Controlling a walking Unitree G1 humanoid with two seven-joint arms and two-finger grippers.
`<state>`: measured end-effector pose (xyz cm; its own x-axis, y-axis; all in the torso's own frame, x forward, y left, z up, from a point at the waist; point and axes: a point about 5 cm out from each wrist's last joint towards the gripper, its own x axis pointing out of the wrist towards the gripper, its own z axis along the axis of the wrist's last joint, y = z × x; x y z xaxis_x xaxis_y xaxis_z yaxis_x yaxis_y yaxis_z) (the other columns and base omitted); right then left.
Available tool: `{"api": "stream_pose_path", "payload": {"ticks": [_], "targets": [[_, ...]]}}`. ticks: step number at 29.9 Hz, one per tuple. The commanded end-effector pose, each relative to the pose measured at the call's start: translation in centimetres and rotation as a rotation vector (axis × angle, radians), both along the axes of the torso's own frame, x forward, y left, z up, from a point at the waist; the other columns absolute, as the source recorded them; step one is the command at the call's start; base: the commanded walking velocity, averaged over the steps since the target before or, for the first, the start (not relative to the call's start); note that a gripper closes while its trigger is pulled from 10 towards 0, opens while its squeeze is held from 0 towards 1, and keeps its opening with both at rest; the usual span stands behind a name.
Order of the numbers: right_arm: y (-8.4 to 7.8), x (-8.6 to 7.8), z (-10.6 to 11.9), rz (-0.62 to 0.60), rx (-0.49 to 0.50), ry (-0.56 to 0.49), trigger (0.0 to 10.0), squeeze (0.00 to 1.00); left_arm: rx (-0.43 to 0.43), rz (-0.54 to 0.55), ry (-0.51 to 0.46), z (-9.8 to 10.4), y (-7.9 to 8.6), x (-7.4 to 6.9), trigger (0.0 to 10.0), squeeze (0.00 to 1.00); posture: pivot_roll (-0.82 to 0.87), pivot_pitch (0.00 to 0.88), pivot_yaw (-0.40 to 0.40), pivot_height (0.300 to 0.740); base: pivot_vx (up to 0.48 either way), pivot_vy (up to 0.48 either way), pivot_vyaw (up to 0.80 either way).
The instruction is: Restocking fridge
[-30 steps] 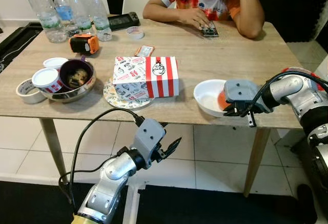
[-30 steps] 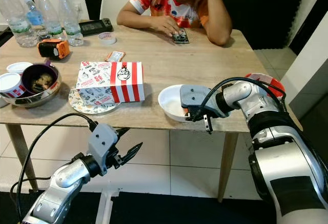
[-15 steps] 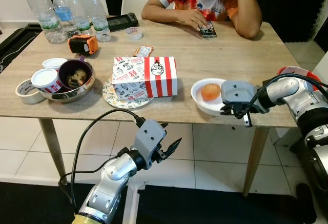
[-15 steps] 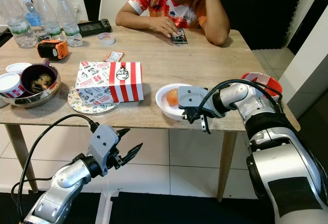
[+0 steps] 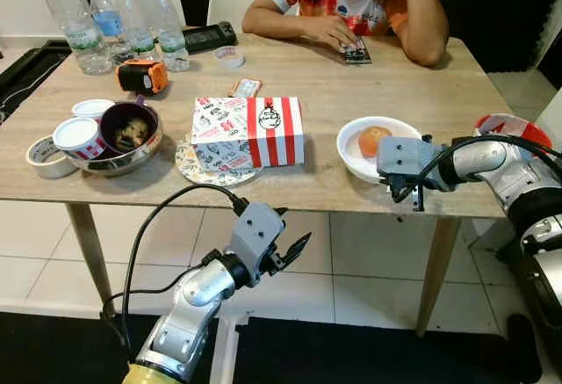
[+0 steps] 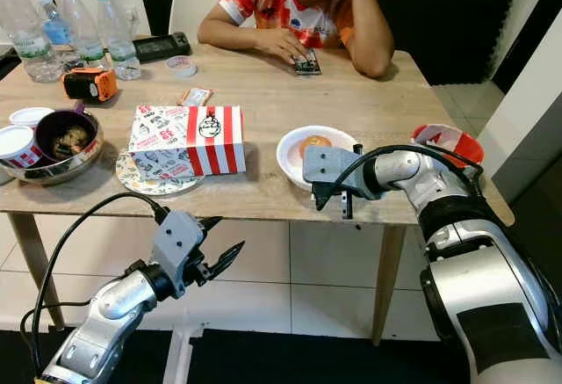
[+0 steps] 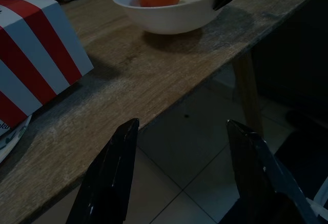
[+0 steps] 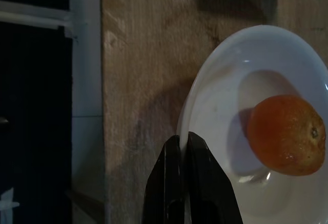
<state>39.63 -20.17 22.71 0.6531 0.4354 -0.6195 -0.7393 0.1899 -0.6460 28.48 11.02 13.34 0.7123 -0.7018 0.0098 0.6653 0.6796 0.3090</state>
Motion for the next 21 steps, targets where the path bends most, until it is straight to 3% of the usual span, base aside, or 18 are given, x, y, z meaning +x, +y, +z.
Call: {"api": "stream_pose_path", "payload": {"ticks": [1,2,3,13,14,20,21], "targets": [[-0.16,0.02,-0.38,-0.016,-0.013,-0.016,3.0,0.00,0.004,0.007,0.014,-0.49,0.03,-0.01,10.0,0.00,-0.06,0.095,-0.033,0.740,0.000,0.000,0.00],[-0.18,0.05,-0.45,-0.020,-0.020,-0.026,3.5,0.00,0.003,0.007,0.014,-0.49,0.02,0.00,10.0,0.00,-0.06,0.095,-0.033,0.740,0.000,0.000,0.00],[-0.22,0.08,-0.50,-0.027,-0.022,-0.033,10.0,0.00,0.003,0.008,0.013,-0.51,-0.02,0.01,10.0,0.00,-0.06,0.095,-0.035,0.740,0.000,0.000,0.00],[-0.38,0.39,-0.39,-0.073,-0.032,-0.085,10.0,0.00,0.005,0.017,0.010,-0.60,0.00,0.12,10.0,0.00,-0.06,0.092,-0.038,0.740,0.000,0.000,0.00],[-0.34,0.43,-0.35,-0.077,-0.026,-0.088,10.0,0.07,0.004,0.017,0.010,-0.60,-0.02,0.13,10.0,0.00,-0.06,0.092,-0.038,0.740,0.000,0.000,0.00],[-0.22,0.45,-0.39,-0.074,-0.025,-0.085,10.0,0.13,0.002,0.016,0.010,-0.59,-0.09,0.16,10.0,0.00,-0.06,0.092,-0.039,0.740,0.000,0.000,0.00],[-0.20,0.45,-0.38,-0.072,-0.028,-0.086,10.0,0.27,0.003,0.016,0.010,-0.59,-0.07,0.17,10.0,0.00,-0.06,0.092,-0.039,0.740,0.000,0.000,0.00]]}}
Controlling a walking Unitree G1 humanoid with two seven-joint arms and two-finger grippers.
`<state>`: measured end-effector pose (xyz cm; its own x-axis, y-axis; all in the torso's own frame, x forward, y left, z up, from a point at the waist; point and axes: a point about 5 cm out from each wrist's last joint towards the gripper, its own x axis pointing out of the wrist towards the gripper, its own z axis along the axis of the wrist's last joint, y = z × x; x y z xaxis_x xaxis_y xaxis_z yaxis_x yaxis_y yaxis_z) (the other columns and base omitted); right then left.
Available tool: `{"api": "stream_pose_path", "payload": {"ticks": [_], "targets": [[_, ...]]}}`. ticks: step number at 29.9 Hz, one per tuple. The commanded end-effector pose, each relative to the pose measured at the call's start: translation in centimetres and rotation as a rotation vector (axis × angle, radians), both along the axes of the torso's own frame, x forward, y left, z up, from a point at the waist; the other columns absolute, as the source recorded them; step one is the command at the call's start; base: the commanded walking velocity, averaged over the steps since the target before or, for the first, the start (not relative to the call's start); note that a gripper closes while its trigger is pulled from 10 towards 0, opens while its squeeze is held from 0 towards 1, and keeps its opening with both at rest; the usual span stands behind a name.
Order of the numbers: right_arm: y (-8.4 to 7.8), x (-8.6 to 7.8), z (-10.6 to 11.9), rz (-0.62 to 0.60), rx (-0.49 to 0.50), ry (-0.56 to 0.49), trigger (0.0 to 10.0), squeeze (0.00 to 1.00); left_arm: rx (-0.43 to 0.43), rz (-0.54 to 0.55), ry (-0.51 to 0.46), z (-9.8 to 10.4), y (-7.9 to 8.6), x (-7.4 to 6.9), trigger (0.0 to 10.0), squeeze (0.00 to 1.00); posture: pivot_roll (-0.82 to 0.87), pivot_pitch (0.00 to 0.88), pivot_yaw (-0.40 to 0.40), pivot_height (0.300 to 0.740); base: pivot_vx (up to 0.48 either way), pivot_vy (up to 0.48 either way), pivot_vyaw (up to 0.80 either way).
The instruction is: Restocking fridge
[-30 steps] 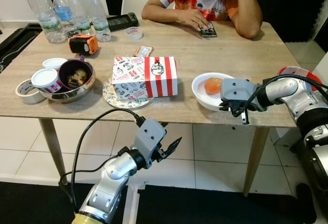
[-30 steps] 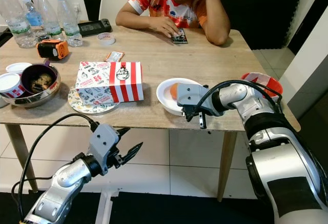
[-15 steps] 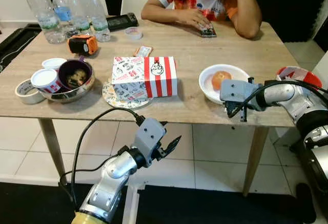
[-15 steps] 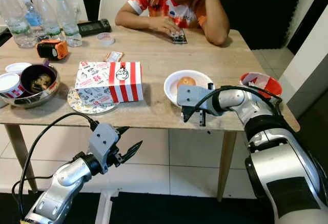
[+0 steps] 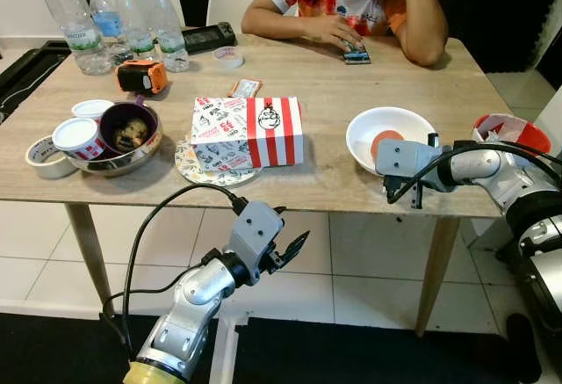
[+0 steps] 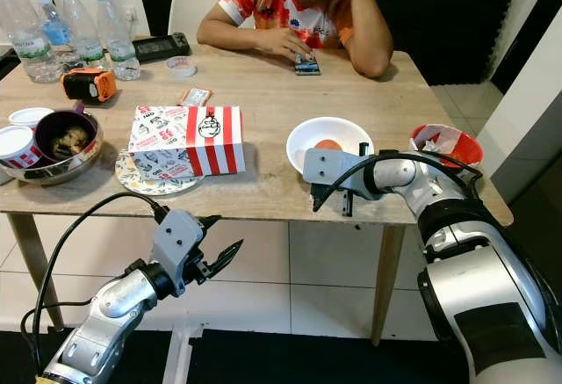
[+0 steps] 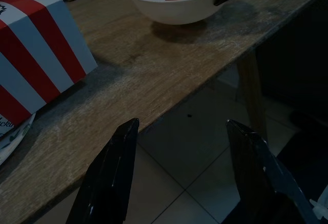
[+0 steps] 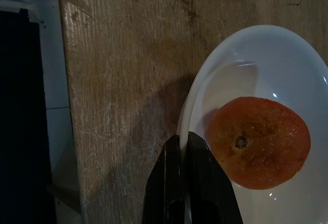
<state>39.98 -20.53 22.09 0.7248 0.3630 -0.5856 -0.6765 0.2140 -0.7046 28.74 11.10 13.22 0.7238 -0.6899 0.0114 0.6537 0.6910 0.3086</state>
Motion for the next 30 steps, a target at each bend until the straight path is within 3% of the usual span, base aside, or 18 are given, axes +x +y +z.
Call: {"api": "stream_pose_path", "payload": {"ticks": [1,2,3,5,6,8,9,10,25,26,27,30], "targets": [[0.2,0.1,0.3,0.001,0.007,-0.017,10.0,0.28,0.005,0.000,0.011,-0.5,-0.1,-0.1,10.0,0.00,-0.06,0.092,-0.039,0.740,0.000,0.000,0.00],[0.2,0.1,0.4,0.000,0.008,-0.019,10.0,0.43,0.004,0.000,0.010,-0.5,-0.1,-0.1,10.0,0.00,-0.05,0.091,-0.040,0.740,0.000,0.000,0.00],[0.2,0.1,0.4,0.000,0.008,-0.019,10.0,0.43,0.004,0.000,0.010,-0.5,-0.1,-0.1,10.0,0.00,-0.05,0.091,-0.040,0.740,0.000,0.000,0.00],[0.2,0.2,0.6,-0.003,0.010,-0.026,10.0,0.64,0.004,0.001,0.010,-0.4,-0.1,0.0,10.0,0.00,-0.05,0.091,-0.040,0.740,0.000,0.000,0.00],[0.2,0.2,0.7,-0.004,0.012,-0.027,10.0,1.00,0.004,0.002,0.009,-0.4,-0.1,0.0,10.0,0.00,-0.06,0.090,-0.041,0.740,0.000,0.000,0.00],[0.2,0.3,0.8,-0.006,0.011,-0.034,10.0,1.00,0.004,0.002,0.009,-0.5,-0.1,0.0,10.0,0.00,-0.06,0.089,-0.041,0.740,0.000,0.000,0.00],[0.3,0.3,0.9,-0.006,0.009,-0.043,10.0,0.97,0.004,0.002,0.009,-0.5,-0.1,0.0,10.0,0.00,-0.06,0.089,-0.041,0.740,0.000,0.000,0.00],[0.3,0.3,1.0,-0.005,0.009,-0.050,10.0,0.00,0.001,0.002,0.010,-0.5,-0.2,-0.1,10.0,0.00,-0.06,0.088,-0.040,0.740,0.000,0.000,0.00],[0.5,0.2,0.1,-0.001,0.001,-0.014,10.0,0.01,-0.002,-0.003,0.015,-0.6,-0.4,-0.2,10.0,0.00,-0.06,0.097,-0.046,0.740,0.000,0.000,0.00],[0.6,0.2,-0.1,-0.002,-0.001,-0.012,10.0,0.42,-0.002,-0.001,0.016,-0.6,-0.3,-0.3,10.0,0.00,-0.06,0.098,-0.047,0.740,0.000,0.000,0.00],[0.6,0.2,-0.1,-0.003,-0.002,-0.012,10.0,1.00,-0.001,-0.001,0.016,-0.6,-0.3,-0.3,10.0,0.00,-0.06,0.098,-0.047,0.740,0.000,0.000,0.00],[0.8,0.3,-0.2,-0.007,-0.001,-0.014,10.0,1.00,0.000,0.001,0.017,-0.7,-0.2,-0.3,10.0,0.00,-0.05,0.099,-0.047,0.740,0.000,0.000,0.00]]}}
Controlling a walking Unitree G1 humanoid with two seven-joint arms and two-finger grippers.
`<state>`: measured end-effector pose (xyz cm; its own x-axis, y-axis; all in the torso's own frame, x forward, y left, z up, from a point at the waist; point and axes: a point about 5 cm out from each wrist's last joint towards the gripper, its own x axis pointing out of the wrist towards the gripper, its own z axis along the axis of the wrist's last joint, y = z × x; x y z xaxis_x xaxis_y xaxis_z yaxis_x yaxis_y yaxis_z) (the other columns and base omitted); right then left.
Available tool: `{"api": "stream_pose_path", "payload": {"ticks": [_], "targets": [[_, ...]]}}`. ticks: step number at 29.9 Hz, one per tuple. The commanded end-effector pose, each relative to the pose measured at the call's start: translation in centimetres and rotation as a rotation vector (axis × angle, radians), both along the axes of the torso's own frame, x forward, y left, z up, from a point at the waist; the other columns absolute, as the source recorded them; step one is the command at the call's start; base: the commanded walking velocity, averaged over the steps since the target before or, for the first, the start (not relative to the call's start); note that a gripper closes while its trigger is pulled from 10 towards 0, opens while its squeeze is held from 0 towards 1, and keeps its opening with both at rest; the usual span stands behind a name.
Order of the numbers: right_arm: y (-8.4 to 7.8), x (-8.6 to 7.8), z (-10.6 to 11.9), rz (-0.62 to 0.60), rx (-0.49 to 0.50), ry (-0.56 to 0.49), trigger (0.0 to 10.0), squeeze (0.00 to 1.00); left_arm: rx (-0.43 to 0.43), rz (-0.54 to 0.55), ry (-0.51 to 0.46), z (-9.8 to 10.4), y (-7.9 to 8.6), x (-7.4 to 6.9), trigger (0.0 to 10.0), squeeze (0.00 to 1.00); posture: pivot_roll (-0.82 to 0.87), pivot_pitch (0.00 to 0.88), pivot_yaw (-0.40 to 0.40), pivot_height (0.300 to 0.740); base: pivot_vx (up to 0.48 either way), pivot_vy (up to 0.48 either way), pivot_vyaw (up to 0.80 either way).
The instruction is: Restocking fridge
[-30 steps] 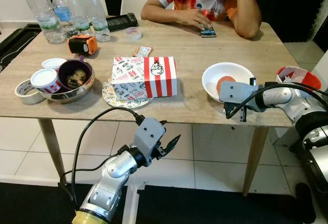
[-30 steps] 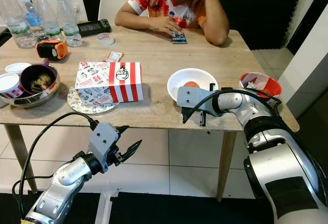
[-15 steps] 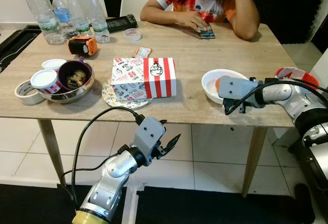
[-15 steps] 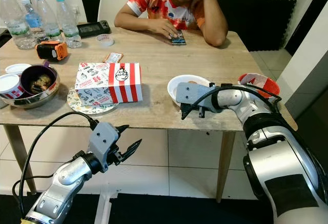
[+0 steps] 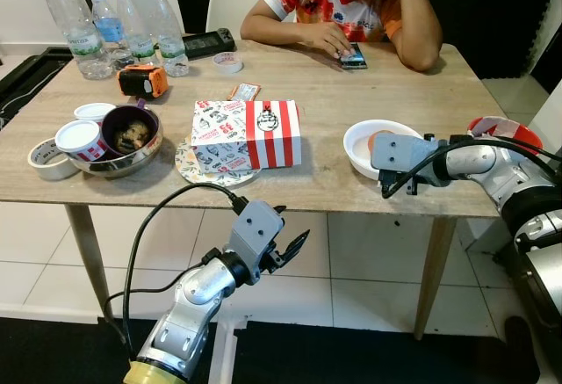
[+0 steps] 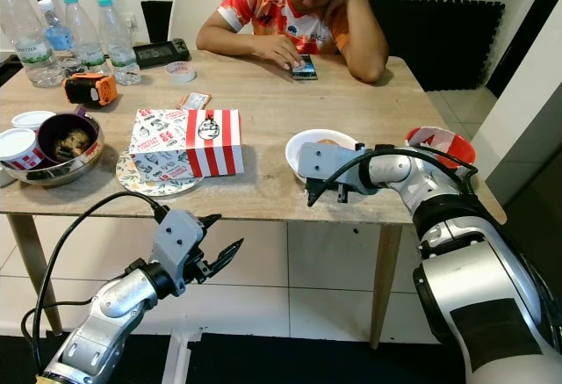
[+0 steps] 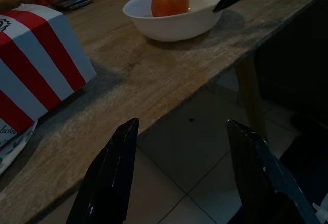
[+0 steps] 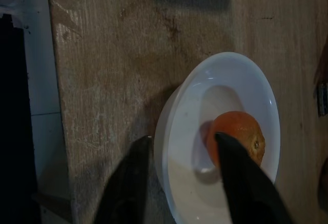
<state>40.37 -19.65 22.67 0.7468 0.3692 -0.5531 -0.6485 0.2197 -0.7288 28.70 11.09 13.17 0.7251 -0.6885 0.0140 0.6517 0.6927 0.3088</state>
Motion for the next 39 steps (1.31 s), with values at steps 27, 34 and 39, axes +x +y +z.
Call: {"api": "stream_pose_path", "payload": {"ticks": [27,34,39], "targets": [[0.2,0.0,-2.7,-0.173,0.139,0.092,10.0,0.00,0.010,-0.010,0.041,-0.6,0.4,-1.4,10.0,0.00,-0.02,0.163,-0.048,0.740,0.000,0.000,0.00],[0.5,0.1,-2.7,-0.170,0.147,0.099,10.0,0.00,0.014,-0.012,0.046,-0.6,0.5,-1.7,10.0,0.00,-0.01,0.179,-0.054,0.740,0.000,0.000,0.00],[1.1,0.1,-2.7,-0.143,0.120,0.127,10.0,0.00,0.020,-0.011,0.053,-0.6,0.7,-2.0,10.0,0.00,-0.01,0.190,-0.059,0.740,0.000,0.000,0.00]]}}
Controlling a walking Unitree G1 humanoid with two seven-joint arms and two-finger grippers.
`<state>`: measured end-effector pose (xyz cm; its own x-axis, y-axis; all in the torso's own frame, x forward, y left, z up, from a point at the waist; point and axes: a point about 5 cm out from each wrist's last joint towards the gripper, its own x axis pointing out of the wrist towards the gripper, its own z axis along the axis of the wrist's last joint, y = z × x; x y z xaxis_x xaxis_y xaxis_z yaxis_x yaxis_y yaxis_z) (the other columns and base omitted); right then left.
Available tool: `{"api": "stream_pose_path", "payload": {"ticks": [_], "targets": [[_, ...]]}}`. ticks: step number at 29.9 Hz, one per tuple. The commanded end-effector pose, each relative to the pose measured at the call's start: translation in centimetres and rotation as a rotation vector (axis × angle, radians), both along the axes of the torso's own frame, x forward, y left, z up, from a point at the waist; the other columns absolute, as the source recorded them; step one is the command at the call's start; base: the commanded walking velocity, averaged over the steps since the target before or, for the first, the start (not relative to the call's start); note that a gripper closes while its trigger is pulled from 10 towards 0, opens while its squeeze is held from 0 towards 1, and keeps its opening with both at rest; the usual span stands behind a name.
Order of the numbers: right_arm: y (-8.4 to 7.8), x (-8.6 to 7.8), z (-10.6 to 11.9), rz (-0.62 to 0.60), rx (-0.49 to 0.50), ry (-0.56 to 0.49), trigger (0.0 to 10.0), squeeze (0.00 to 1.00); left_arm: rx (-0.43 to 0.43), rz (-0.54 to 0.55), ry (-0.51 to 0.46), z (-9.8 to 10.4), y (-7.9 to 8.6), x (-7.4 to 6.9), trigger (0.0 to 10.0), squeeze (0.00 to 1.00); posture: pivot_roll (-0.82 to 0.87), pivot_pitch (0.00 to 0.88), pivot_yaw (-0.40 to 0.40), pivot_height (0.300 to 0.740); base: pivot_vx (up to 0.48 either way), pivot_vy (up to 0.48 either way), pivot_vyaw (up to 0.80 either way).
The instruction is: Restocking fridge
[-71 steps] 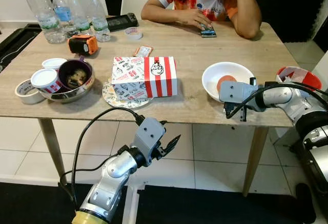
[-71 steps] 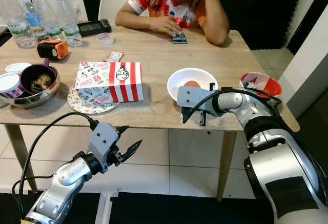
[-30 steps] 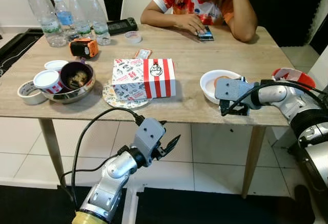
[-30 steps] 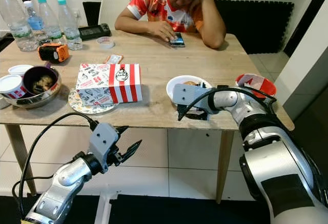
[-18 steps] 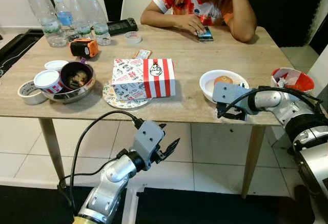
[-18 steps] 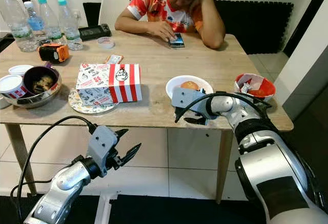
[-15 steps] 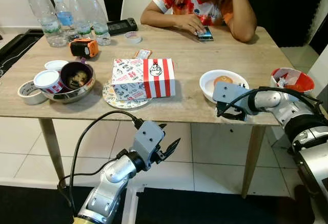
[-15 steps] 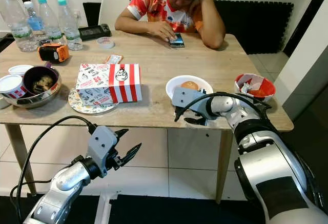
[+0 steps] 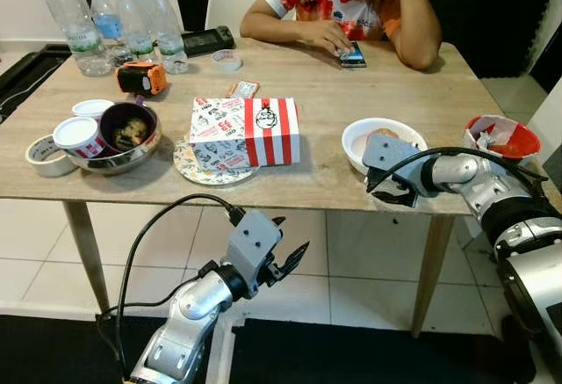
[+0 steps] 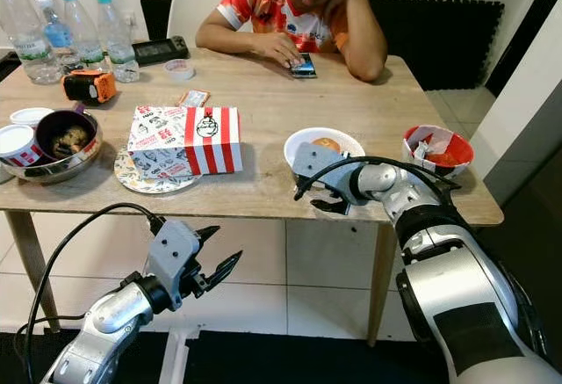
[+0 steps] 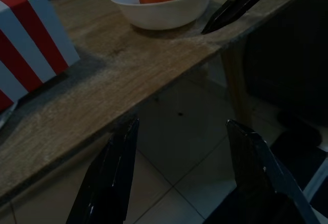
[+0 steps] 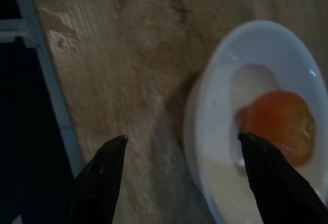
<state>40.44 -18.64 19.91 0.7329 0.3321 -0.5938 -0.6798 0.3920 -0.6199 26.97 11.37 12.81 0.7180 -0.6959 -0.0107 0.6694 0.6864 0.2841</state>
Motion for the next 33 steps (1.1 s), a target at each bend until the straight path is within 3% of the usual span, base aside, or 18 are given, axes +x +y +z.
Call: {"api": "stream_pose_path", "payload": {"ticks": [1,13,14,15,16,17,18,19,21,23,24,25,27,28,29,33], "targets": [[0.1,0.0,0.1,-0.002,0.005,0.017,10.0,0.00,0.021,-0.001,0.017,-0.3,0.4,-0.2,10.0,0.00,-0.01,0.190,-0.059,0.740,0.000,0.000,0.00],[0.6,-0.1,0.1,0.026,-0.006,0.085,10.0,0.00,0.022,0.004,0.024,-0.2,0.5,-0.5,10.0,0.00,0.00,0.198,-0.070,0.740,0.000,0.000,0.00],[0.6,-0.1,0.1,0.028,-0.006,0.090,8.2,0.00,0.023,0.005,0.025,-0.2,0.5,-0.5,10.0,0.00,0.00,0.198,-0.070,0.740,0.000,0.000,0.00],[0.6,-0.1,0.1,0.028,-0.006,0.090,8.2,0.00,0.023,0.005,0.025,-0.2,0.5,-0.5,10.0,0.00,0.00,0.198,-0.070,0.740,0.000,0.000,0.00],[0.6,-0.1,0.1,0.030,-0.009,0.095,4.8,0.00,0.023,0.006,0.026,-0.2,0.5,-0.5,10.0,0.00,0.00,0.198,-0.070,0.740,0.000,0.000,0.00],[0.6,-0.1,0.1,0.031,-0.013,0.101,3.6,0.00,0.023,0.006,0.027,-0.2,0.5,-0.5,10.0,0.00,-0.01,0.195,-0.069,0.740,0.000,0.000,0.00],[0.6,-0.1,0.1,0.031,-0.013,0.101,3.6,0.00,0.023,0.006,0.027,-0.2,0.5,-0.5,10.0,0.00,-0.01,0.195,-0.069,0.740,0.000,0.000,0.00],[0.4,-0.2,0.1,0.028,-0.023,0.105,2.9,0.00,0.022,0.005,0.028,-0.2,0.4,-0.4,10.0,0.00,-0.01,0.193,-0.067,0.740,0.000,0.000,0.00],[0.2,-0.2,0.2,0.024,-0.034,0.108,3.1,0.00,0.022,0.004,0.028,-0.2,0.4,-0.4,10.0,0.00,-0.01,0.191,-0.066,0.740,0.000,0.000,0.00],[-0.1,-0.2,0.2,0.010,-0.047,0.112,4.3,0.00,0.022,0.001,0.029,-0.2,0.3,-0.3,10.0,0.00,-0.01,0.187,-0.063,0.740,0.000,0.000,0.00],[-0.3,-0.2,0.3,0.005,-0.049,0.114,4.4,0.00,0.023,0.000,0.030,-0.2,0.3,-0.3,10.0,0.00,-0.01,0.184,-0.062,0.740,0.000,0.000,0.00],[-0.4,-0.2,0.3,0.001,-0.052,0.115,6.7,0.00,0.023,-0.001,0.030,-0.2,0.2,-0.2,10.0,0.00,-0.01,0.181,-0.061,0.740,0.000,0.000,0.00],[-0.5,-0.2,0.4,-0.003,-0.056,0.114,6.7,0.00,0.023,-0.002,0.031,-0.2,0.2,-0.2,10.0,0.00,-0.01,0.179,-0.060,0.740,0.000,0.000,0.00],[-0.6,-0.2,0.4,-0.005,-0.060,0.113,8.7,0.00,0.023,-0.003,0.031,-0.2,0.1,-0.1,10.0,0.00,-0.02,0.175,-0.060,0.740,0.000,0.000,0.00],[-0.7,-0.2,0.5,-0.006,-0.062,0.113,9.2,0.00,0.023,-0.005,0.031,-0.2,0.1,-0.1,10.0,0.00,-0.02,0.173,-0.059,0.740,0.000,0.000,0.00],[-1.0,-0.2,0.7,-0.005,-0.070,0.118,8.2,0.00,0.023,-0.010,0.031,-0.2,-0.1,0.1,10.0,0.00,-0.02,0.164,-0.058,0.740,0.000,0.000,0.00]]}}
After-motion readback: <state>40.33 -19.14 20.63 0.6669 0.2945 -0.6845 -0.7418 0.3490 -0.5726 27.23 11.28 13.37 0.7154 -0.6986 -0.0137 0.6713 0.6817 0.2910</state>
